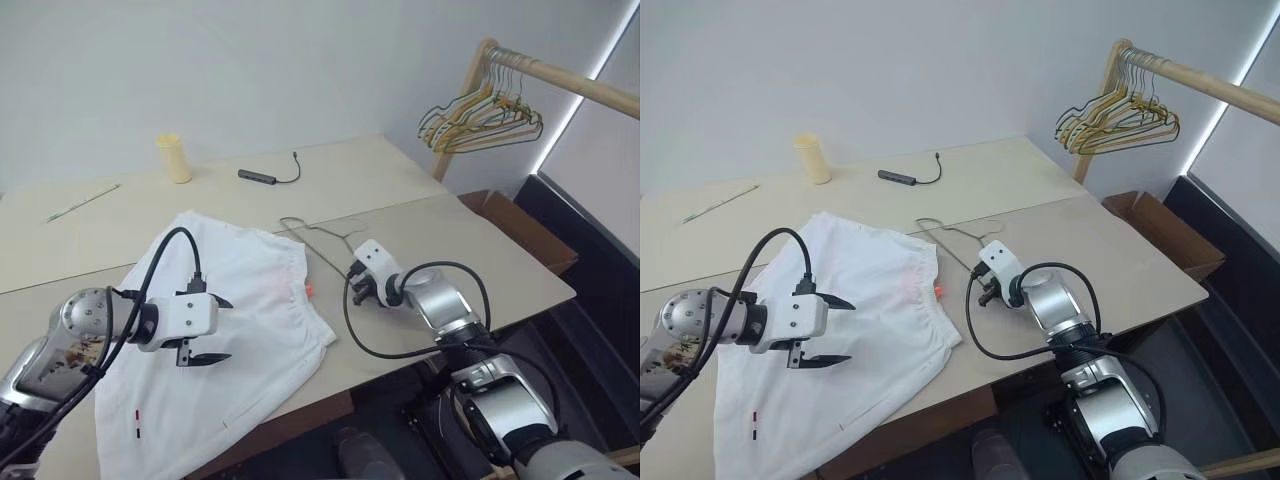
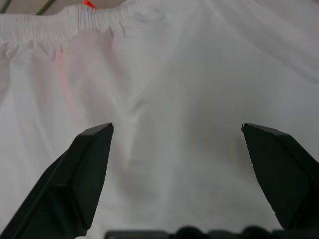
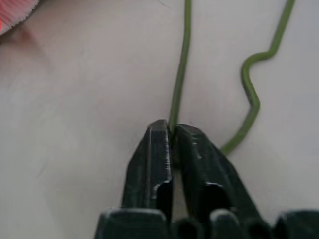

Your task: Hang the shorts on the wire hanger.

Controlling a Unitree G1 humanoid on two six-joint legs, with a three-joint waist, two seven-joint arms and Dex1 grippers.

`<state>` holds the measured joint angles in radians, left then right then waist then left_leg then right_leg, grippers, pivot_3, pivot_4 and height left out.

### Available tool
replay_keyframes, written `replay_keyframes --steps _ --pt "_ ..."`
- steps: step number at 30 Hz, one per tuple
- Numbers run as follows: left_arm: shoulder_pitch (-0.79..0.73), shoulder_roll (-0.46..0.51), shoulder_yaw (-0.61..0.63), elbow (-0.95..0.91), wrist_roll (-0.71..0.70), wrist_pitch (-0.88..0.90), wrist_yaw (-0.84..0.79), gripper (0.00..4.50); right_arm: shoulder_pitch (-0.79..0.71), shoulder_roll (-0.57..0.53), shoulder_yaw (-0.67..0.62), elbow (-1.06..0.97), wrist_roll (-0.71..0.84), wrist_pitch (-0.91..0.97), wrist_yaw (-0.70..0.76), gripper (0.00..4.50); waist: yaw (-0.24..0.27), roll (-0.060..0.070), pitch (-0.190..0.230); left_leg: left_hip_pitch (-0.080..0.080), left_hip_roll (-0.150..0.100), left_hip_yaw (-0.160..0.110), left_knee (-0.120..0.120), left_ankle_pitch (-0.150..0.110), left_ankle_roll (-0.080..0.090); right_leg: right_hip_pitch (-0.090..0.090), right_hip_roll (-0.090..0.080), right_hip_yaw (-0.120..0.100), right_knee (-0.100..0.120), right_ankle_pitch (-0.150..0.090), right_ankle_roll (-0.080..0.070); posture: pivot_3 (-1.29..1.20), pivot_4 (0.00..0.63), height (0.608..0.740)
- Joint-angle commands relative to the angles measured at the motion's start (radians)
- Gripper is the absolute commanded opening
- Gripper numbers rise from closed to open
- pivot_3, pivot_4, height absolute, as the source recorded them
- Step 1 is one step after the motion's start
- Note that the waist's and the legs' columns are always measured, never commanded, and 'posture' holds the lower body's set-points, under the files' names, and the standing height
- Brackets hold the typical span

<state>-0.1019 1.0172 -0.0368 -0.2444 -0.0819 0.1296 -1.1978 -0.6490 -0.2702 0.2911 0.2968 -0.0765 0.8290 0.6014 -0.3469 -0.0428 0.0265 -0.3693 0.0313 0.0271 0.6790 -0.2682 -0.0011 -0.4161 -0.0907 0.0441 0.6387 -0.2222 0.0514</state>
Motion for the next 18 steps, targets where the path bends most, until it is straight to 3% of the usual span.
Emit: replay_keyframes --steps 1,6,11,14,18 --pt "0.016 0.014 0.040 -0.012 -0.024 -0.019 0.002 4.50 0.067 0.003 0.037 -0.006 -0.003 0.094 -0.007 0.02 -0.001 -0.001 -0.001 0.000 0.000 0.000 0.000 0.000 0.000 0.000 0.000 0.000 0.000 0.000 0.000 -0.32 0.000 0.740" --pt "0.049 0.003 0.055 -0.023 -0.049 -0.001 0.008 4.50 0.092 0.007 0.005 -0.031 -0.004 0.107 -0.066 0.02 -0.004 -0.001 -0.002 0.001 0.000 0.000 0.000 0.000 0.000 0.003 0.000 -0.001 -0.002 0.000 0.000 -0.32 0.000 0.740" --pt "0.020 -0.065 0.051 -0.017 -0.075 0.074 0.086 4.50 0.065 0.041 -0.135 -0.026 0.030 0.073 -0.173 0.02 0.001 0.000 -0.001 0.008 0.001 -0.003 0.000 -0.001 0.000 0.014 -0.001 -0.004 -0.009 0.000 0.001 -0.31 0.000 0.740" --pt "-0.050 -0.155 0.060 -0.001 -0.106 0.184 0.175 4.50 0.060 0.041 -0.173 -0.094 0.052 0.025 -0.185 0.02 0.006 -0.001 -0.001 0.007 0.000 -0.003 0.001 -0.001 0.001 0.015 -0.002 -0.003 -0.010 0.002 0.003 -0.32 0.000 0.740" --pt "-0.197 -0.335 0.113 0.007 -0.277 0.470 0.314 4.50 0.072 0.056 -0.235 -0.231 0.101 0.008 -0.204 0.02 0.001 0.004 0.001 0.001 -0.002 -0.003 0.001 -0.001 0.001 0.010 -0.001 -0.002 -0.011 0.003 0.005 -0.32 0.000 0.740"
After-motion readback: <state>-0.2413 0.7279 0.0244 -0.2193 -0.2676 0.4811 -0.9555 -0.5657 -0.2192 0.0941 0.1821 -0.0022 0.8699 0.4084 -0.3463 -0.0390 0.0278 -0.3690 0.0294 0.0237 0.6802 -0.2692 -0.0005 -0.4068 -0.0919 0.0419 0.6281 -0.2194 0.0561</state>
